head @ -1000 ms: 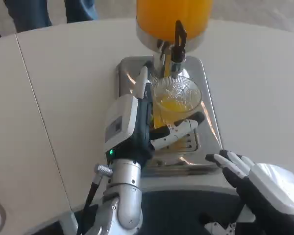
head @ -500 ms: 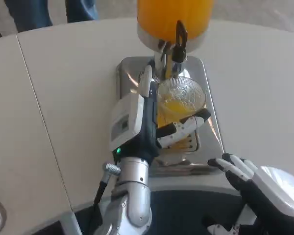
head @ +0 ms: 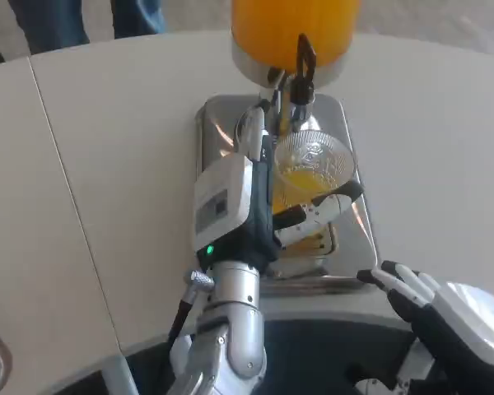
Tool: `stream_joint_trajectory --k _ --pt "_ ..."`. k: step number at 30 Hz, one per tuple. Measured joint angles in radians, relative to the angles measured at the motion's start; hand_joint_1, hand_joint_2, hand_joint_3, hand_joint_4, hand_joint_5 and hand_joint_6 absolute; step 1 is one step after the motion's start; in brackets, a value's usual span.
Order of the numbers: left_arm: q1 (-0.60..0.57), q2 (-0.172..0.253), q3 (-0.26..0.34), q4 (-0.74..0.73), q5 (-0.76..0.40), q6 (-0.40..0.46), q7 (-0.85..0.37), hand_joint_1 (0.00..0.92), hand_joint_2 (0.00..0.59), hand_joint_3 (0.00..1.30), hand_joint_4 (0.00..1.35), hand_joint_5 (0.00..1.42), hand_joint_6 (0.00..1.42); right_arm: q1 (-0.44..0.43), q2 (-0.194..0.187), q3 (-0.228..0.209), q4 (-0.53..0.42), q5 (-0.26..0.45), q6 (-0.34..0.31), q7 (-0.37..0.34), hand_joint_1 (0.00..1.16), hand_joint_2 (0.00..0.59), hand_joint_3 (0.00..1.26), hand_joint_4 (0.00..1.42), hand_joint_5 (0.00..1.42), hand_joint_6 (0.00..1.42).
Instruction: Grasp the cup under the faucet to collect the drink, then remove the cup.
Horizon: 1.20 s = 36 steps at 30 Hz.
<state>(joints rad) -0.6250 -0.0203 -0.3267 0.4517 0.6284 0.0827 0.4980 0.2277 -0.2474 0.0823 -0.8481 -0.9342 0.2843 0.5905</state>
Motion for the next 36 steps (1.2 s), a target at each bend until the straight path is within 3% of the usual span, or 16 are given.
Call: stream_joint_trajectory --k 21,24,30,36 --pt "-0.060 -0.036 -0.009 0.106 0.011 0.017 0.088 0.445 0.083 0.02 0.20 0.74 1.19 -0.066 -0.009 -0.008 0.055 0.019 0.039 0.000 0.75 0.366 0.11 0.00 0.00 0.00" --pt "-0.069 -0.038 -0.012 0.123 0.013 0.018 0.103 0.457 0.083 0.14 0.28 0.81 1.26 -0.070 -0.013 -0.008 0.057 0.020 0.045 0.000 0.76 0.362 0.11 0.00 0.00 0.00" --pt "-0.074 -0.038 -0.011 0.141 0.013 0.015 0.138 0.517 0.079 0.52 0.60 1.02 1.42 -0.072 -0.022 -0.009 0.060 0.021 0.057 0.000 0.76 0.358 0.11 0.00 0.00 0.00" --pt "-0.077 -0.038 -0.003 0.160 0.007 -0.007 0.189 0.525 0.065 0.70 0.80 1.13 1.42 -0.078 -0.029 -0.012 0.070 0.025 0.062 0.000 0.77 0.356 0.11 0.00 0.00 0.00"
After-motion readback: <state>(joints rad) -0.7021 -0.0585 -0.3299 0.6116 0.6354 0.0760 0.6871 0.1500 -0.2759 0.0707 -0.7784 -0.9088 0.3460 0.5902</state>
